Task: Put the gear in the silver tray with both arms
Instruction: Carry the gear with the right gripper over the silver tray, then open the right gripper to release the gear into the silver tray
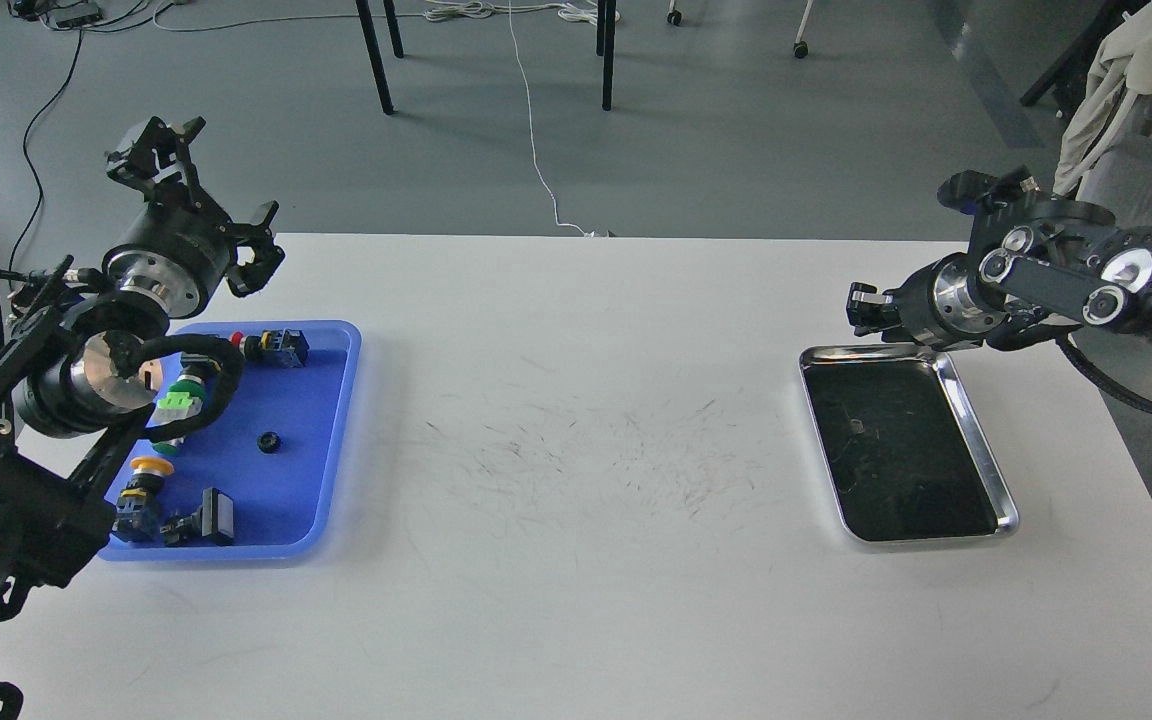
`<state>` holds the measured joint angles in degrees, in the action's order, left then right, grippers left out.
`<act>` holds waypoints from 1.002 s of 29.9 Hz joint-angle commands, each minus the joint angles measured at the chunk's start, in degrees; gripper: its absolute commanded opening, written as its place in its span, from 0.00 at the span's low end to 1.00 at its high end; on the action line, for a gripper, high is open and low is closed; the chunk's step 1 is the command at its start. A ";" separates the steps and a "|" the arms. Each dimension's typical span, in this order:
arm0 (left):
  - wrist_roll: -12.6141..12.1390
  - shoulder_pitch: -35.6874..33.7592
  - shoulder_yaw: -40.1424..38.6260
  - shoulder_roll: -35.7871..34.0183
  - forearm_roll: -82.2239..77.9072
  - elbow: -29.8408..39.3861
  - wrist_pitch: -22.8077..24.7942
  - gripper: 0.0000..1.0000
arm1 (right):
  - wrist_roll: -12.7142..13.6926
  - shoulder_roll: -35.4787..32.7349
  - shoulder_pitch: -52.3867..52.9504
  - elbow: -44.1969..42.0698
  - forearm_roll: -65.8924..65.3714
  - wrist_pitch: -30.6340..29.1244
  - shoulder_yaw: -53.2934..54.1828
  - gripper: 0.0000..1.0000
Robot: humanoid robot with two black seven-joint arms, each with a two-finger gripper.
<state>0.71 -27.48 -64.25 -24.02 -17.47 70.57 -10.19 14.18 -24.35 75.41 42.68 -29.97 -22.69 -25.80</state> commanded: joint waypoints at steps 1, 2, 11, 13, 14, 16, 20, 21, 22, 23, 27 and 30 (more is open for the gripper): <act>-0.01 -0.38 0.00 0.28 -0.28 -0.08 0.00 0.98 | -0.11 0.00 -1.76 1.17 0.00 1.94 0.05 0.02; -0.01 -0.38 0.09 0.28 -0.28 -0.08 0.00 0.98 | -0.11 0.35 -2.02 1.61 0.00 2.21 0.05 0.02; -0.01 -0.11 0.09 0.37 -0.28 -0.17 0.00 0.98 | -0.02 -0.35 -2.03 8.11 -1.85 2.48 -0.21 0.02; -0.01 -0.03 0.09 0.46 -0.28 -0.17 0.00 0.98 | -0.02 -1.48 -2.03 8.99 -2.73 2.39 -0.21 0.02; -0.01 -0.11 0.09 0.46 -0.28 -0.17 0.00 0.98 | -0.02 -2.10 -2.03 9.35 -3.08 2.39 -0.21 0.02; -0.01 -0.20 0.09 0.72 -0.28 -0.17 -0.09 0.98 | -0.02 -3.24 -2.38 10.92 -3.52 2.39 -0.39 0.02; -0.01 -0.29 0.18 1.25 -0.28 -0.17 0.00 0.98 | 0.06 -6.67 -2.38 13.13 -4.22 2.39 -0.30 0.02; -0.01 -0.29 0.18 1.25 -0.28 -0.17 -0.09 0.98 | 0.06 -7.46 -2.20 13.48 -4.22 2.39 -0.30 0.02; -0.01 -0.29 0.26 1.34 -0.28 -0.17 -0.09 0.98 | 0.06 -8.16 -2.20 13.83 -4.31 2.39 -0.30 0.02; -0.01 -0.29 0.44 1.34 -0.28 -0.17 -0.09 0.98 | 0.06 -8.87 -2.20 14.27 -4.31 2.39 -0.30 0.02; -0.01 -0.46 0.70 1.60 -0.37 -0.17 -0.18 0.98 | 0.06 -10.37 -2.38 14.97 -5.19 2.39 -0.21 0.03; -0.01 -0.55 0.88 1.60 -0.28 -0.17 -0.18 0.98 | 0.06 -10.28 -2.73 14.80 -5.28 2.65 -0.12 0.07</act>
<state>0.70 -27.96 -63.51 -22.43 -17.83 70.39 -10.36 14.24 -34.56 73.02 57.57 -35.08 -20.28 -25.97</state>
